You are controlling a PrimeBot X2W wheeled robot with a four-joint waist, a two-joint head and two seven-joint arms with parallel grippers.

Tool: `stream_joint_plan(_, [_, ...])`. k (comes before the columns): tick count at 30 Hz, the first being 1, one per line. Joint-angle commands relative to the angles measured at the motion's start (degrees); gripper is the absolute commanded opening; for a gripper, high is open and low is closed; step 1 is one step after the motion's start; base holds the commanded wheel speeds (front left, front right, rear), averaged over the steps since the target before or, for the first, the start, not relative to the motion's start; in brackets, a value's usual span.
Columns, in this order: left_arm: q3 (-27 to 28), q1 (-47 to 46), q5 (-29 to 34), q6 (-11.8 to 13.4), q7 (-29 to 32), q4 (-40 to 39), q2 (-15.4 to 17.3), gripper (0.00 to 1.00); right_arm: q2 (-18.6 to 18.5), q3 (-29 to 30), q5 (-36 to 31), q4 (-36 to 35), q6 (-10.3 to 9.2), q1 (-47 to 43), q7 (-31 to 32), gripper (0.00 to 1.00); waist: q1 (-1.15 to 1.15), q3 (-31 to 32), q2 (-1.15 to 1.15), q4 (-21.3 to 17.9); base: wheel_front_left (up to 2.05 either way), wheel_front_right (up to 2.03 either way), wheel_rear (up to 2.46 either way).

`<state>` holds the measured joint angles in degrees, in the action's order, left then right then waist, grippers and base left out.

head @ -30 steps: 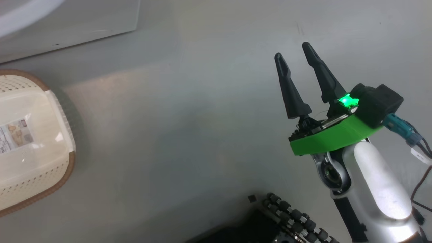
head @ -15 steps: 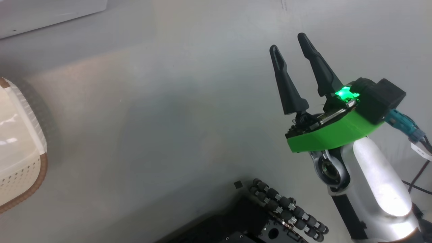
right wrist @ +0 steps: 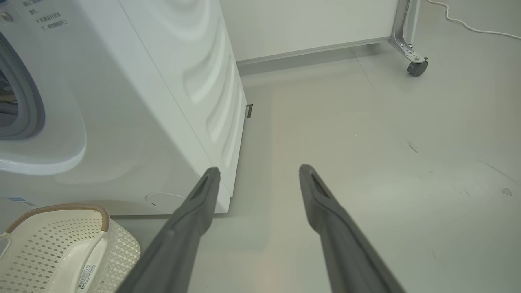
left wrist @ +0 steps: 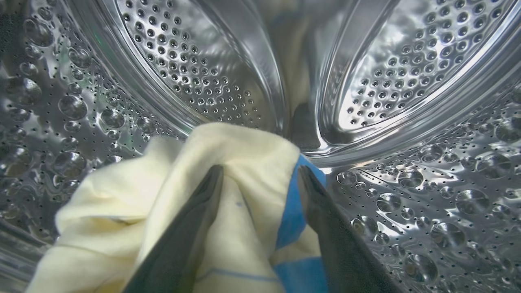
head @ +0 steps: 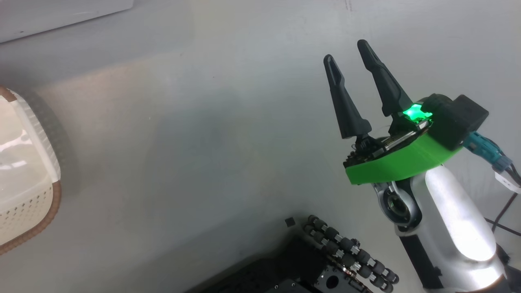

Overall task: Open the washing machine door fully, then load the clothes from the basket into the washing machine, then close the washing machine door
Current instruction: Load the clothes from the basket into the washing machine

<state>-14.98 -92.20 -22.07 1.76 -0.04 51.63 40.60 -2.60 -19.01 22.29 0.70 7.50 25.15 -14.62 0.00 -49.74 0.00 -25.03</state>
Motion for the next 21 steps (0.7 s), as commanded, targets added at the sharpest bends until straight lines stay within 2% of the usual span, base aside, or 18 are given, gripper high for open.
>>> stream_joint_plan(1, [0.49, -1.88, -0.22, -0.27, -0.01, -1.09, 2.19, 1.00, -0.28, -0.47, 0.40, -1.31, -0.01, -0.62, -0.38, 1.00, 0.00, 0.12, 0.00, 0.20, 0.00, 0.00, 0.00])
stream_joint_plan(12, [-0.20, -0.56, -2.04, -1.35, -1.72, 3.11, -1.22, 1.00, -0.28, 0.89, -0.82, -0.77, -0.01, -0.61, -0.38, 1.00, 0.00, 2.25, 0.00, 2.87, 0.00, 0.00, 0.00])
stream_joint_plan(21, [0.46, 7.45, -4.75, -0.56, -5.58, 4.25, -5.00, 1.00, -0.28, 2.47, -2.61, 0.15, -0.01, -1.07, -0.38, 1.00, 0.00, 6.14, 0.00, 6.23, 0.00, 0.00, 0.00])
